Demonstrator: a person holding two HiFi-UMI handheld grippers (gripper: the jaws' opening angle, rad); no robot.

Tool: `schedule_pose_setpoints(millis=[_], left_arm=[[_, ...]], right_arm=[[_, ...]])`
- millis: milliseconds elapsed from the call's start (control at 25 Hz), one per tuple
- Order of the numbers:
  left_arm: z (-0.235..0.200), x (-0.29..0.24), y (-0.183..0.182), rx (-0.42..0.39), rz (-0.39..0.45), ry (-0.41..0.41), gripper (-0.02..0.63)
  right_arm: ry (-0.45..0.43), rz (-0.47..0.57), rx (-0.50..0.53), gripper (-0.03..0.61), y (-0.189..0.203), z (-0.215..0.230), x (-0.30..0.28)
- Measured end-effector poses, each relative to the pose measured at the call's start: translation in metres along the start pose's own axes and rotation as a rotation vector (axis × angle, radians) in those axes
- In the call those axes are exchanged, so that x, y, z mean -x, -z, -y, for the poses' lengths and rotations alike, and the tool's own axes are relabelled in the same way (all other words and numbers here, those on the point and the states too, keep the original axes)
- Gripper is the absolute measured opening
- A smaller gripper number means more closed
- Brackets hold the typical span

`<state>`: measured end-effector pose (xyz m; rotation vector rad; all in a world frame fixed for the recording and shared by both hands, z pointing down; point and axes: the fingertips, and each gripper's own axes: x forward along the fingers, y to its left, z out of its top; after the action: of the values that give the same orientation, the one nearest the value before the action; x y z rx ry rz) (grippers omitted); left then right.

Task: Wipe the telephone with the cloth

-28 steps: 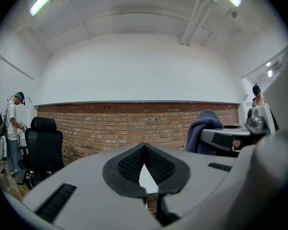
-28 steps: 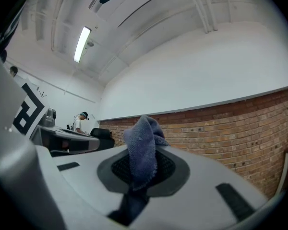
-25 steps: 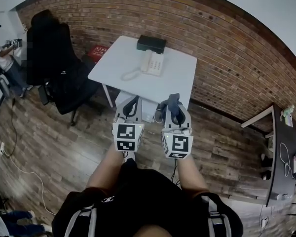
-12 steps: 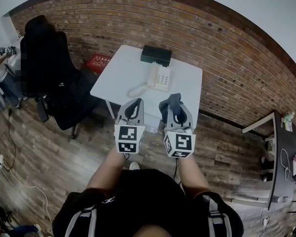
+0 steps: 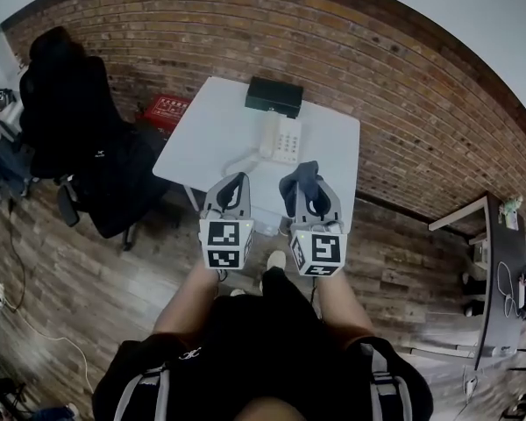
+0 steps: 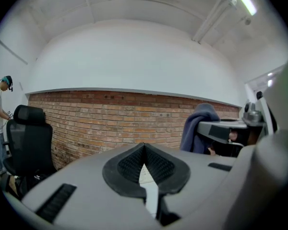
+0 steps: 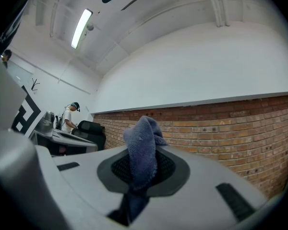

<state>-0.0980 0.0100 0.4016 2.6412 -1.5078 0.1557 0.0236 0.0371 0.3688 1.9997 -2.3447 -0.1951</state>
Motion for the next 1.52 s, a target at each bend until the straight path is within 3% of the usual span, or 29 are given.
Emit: schedule_pose_setpoints(millis=[400, 760, 1000, 1240, 1520], left_arm=[[-0.013, -0.095, -0.005, -0.056, -0.028, -0.030, -0.003], [-0.031, -0.190, -0.009, -0.053, -0.077, -0.090, -0.003], [-0.042, -0.236, 0.001, -0.030, -0.118, -0.153, -0.003], [-0.055, -0.262, 0.010, -0.009, -0.124, -0.201, -0.003], [-0.078, -0.280, 0.023, -0.035, -0.188, -0.233, -0.003]], right_arm=[[-0.009, 0.009, -0.065, 0.020, 0.033, 0.059, -0.092], [-0.087, -0.043, -0.099, 0.020, 0.069, 0.112, -0.198], [-0.199, -0.073, -0.125, 0.018, 0.099, 0.135, -0.262], [-0.236, -0.158, -0.187, 0.018, 0.152, 0.152, -0.317], [-0.221, -0.343, -0.277, 0.018, 0.237, 0.154, -0.368]])
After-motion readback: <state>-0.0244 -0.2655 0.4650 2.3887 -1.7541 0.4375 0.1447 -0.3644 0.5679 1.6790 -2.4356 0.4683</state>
